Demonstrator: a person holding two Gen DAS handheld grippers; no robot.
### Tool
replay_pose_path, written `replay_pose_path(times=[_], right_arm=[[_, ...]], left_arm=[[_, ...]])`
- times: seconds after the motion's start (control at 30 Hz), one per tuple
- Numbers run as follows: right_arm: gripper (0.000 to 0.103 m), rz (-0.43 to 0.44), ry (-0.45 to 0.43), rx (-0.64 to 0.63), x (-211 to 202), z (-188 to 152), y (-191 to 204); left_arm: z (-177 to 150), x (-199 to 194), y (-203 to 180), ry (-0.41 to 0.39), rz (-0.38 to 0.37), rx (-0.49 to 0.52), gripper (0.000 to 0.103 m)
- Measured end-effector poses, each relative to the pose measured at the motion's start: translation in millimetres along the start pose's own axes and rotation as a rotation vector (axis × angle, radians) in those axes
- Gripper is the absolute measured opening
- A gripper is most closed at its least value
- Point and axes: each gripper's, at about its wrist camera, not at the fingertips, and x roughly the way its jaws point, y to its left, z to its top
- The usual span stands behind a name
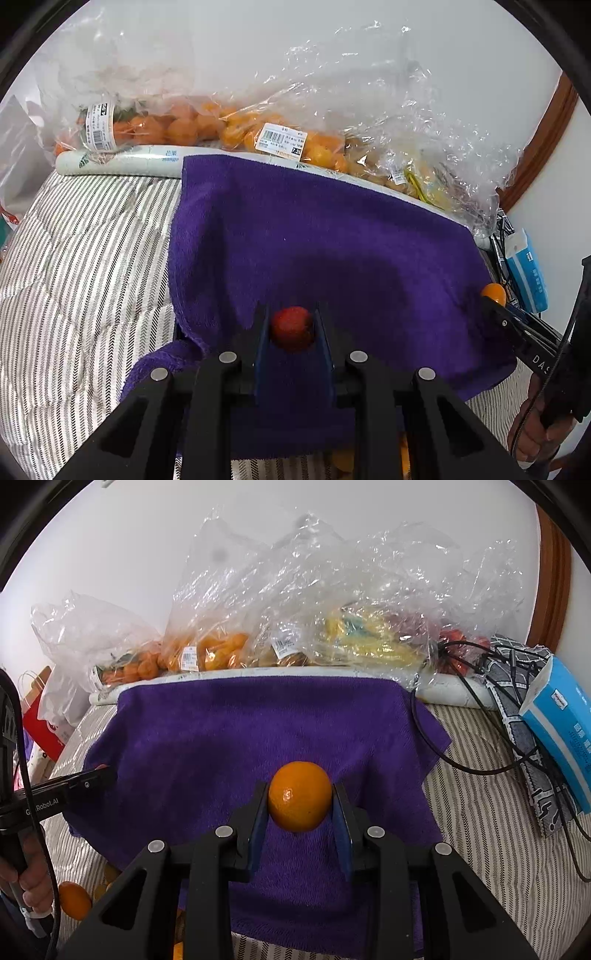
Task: Organize fruits
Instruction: 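Carry the red fruit onto the purple towel with the left tool while the right tool carries the orange there, then open both tools to release the red fruit and orange onto the towel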
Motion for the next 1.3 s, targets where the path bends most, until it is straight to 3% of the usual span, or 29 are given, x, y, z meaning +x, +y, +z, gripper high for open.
replay_pose_path(times=[0.9,1.3], right_arm=[[0.033,-0.023,0.046,-0.023,21.3,-4.4,4.8],[0.036,-0.023,0.047,-0.024,20.0,-6.9,4.7]], left_arm=[[-3.1,6.4,1.3,0.041,-0.022,0.004,0.023],[-2.9,-10.6,-1.1,0.002,-0.027,0.001,0.043]])
